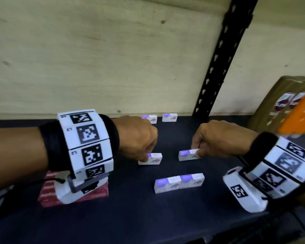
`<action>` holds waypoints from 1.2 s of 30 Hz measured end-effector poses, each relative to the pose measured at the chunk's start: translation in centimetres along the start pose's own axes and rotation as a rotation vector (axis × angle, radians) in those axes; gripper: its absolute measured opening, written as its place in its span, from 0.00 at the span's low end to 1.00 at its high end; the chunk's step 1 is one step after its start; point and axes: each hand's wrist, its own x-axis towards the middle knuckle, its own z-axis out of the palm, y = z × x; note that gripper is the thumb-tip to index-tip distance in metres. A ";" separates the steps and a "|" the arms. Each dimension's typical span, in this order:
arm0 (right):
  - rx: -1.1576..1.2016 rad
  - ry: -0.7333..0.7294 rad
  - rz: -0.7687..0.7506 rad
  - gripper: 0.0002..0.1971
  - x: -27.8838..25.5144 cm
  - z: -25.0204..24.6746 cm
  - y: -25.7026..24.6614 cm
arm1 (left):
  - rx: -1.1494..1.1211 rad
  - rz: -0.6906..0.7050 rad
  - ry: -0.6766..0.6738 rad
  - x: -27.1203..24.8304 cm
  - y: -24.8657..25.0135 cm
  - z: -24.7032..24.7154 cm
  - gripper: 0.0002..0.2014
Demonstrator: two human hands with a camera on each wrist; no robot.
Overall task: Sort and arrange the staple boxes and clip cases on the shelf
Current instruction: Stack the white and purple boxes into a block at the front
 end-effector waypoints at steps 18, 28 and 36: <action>0.114 -0.087 -0.109 0.05 -4.5 1.9 1.0 | -0.094 0.019 -0.084 -3.7 2.6 0.5 0.05; 0.140 -0.161 -0.149 0.21 -4.5 2.4 0.0 | -0.120 -0.013 -0.172 -3.8 4.2 1.1 0.28; 0.122 -0.103 -0.198 0.13 -4.1 2.9 -1.2 | -0.150 -0.040 -0.102 -3.1 5.4 1.6 0.18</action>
